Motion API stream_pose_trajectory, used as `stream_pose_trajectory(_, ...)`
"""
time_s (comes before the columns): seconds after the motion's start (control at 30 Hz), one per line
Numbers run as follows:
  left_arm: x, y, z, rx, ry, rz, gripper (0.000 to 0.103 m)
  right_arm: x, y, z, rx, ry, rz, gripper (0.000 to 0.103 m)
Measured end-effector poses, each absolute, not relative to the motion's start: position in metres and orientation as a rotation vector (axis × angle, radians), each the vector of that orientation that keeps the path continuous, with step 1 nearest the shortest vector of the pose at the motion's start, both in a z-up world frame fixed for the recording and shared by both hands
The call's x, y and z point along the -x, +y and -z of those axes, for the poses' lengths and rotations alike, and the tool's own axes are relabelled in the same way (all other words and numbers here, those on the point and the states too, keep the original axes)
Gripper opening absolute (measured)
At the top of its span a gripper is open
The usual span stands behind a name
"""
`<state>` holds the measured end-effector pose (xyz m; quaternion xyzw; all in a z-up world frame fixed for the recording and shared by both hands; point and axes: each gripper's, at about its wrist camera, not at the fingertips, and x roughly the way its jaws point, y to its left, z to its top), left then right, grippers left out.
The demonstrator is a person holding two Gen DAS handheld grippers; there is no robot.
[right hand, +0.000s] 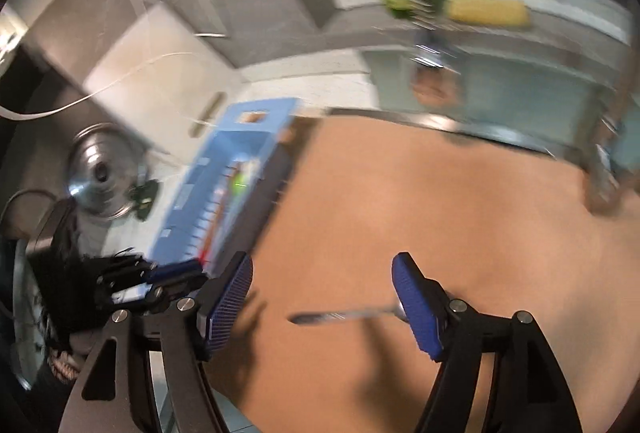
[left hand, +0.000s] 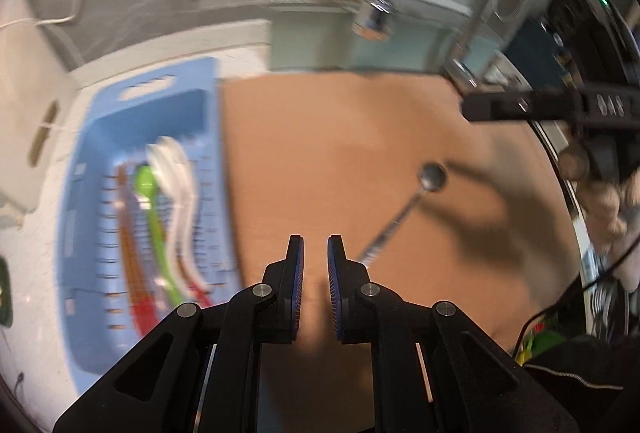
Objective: Organize utensils
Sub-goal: 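Close the left tool on the metal spoon's handle while the right tool pins its bowl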
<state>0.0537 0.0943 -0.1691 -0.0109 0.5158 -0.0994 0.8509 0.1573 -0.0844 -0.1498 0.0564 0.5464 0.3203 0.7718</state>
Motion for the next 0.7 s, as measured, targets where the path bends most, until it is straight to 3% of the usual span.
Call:
stream_pose_trajectory(0.07, -0.057, 0.077, 0.178, -0.015, 1.107, 0.238, 0.011, -0.162, -0.1, 0.163, -0.171, 1.243, -0.637, 0.066)
stream_pose_trajectory(0.13, -0.06, 0.063, 0.185, -0.056, 1.125, 0.262, 0.013, -0.164, -0.112, 0.177, -0.187, 1.293, -0.586, 0.057)
stream_pose_trajectory(0.23, -0.065, 0.047, 0.196, -0.112, 1.148, 0.288, 0.029, -0.166, -0.125, 0.196, -0.259, 1.363, -0.546, 0.046)
stream_pose_trajectory(0.3, -0.069, 0.04, 0.202, -0.135, 1.165, 0.304, 0.03, -0.167, -0.13, 0.209, -0.315, 1.408, -0.53, 0.039)
stream_pose_trajectory(0.7, -0.087, 0.015, 0.23, -0.265, 1.228, 0.351, 0.03, -0.176, -0.14, 0.253, -0.461, 1.473, -0.446, 0.038)
